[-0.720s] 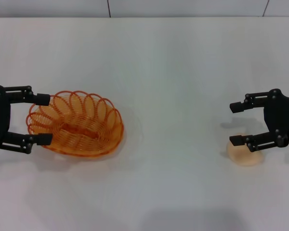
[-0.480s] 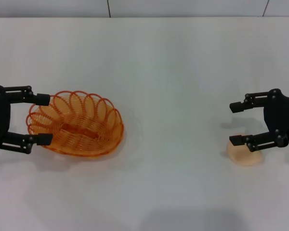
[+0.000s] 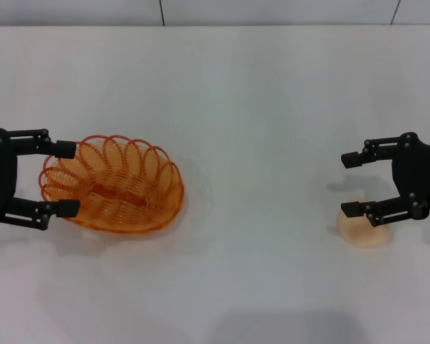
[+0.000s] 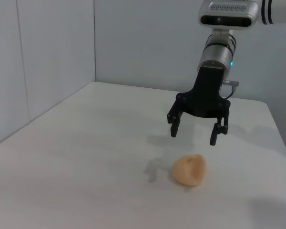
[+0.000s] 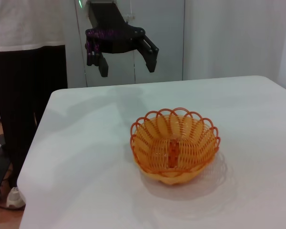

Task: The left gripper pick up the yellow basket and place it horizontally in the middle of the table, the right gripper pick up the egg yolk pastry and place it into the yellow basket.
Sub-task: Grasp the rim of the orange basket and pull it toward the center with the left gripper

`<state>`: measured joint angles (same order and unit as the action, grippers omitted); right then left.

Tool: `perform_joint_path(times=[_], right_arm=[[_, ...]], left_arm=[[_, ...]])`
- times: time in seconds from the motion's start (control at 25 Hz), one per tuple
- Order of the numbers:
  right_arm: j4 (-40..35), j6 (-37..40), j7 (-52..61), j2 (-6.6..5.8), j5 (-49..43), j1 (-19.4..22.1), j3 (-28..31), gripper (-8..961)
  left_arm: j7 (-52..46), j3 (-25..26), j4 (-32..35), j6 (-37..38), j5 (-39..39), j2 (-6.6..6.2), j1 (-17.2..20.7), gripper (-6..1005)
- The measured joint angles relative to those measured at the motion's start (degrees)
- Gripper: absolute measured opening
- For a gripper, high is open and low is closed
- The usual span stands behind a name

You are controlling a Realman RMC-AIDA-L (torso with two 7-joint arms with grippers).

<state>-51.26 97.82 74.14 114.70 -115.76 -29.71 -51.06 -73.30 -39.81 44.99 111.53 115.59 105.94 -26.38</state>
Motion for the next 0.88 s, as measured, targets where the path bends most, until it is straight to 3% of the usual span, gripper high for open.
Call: perform_joint_path(times=[0.28,0.48,0.68,0.72,0.76,0.88], right_arm=[[0.0,0.2,-0.1,0.17,0.0,0.2,-0.1,763],[-0.1,0.5,-0.1,0.18,0.0,0.3,-0.1,762],[-0.1,0.2,-0.3,0.25,-0.1,0.2,-0.9,762],[-0.1,0.1,-0.3,0.29,-0.1,0.1,-1.2,762],[-0.1,0.1,-0.3,0.33,0.0,0.1,-1.4,762],[-0.3,0.0,-0.5,0.42,0.1,0.0,-1.7,762]], left_arm=[[-3.3,0.0,1.3,-0.1,0.1,0.24,0.0,875],[-18.6,0.0,11.0,-0.2,0.7,1.13,1.1,874],[-32.4,0.0,21.1,-0.3,9.5,2.64,0.7,872],[-32.4,0.0,21.1,-0.3,9.5,2.64,0.7,872],[-38.4,0.2,23.6,-0.5,15.8,3.08,-0.7,872],[-43.9,0.3,24.6,-1.6,21.2,3.3,-2.2,872]])
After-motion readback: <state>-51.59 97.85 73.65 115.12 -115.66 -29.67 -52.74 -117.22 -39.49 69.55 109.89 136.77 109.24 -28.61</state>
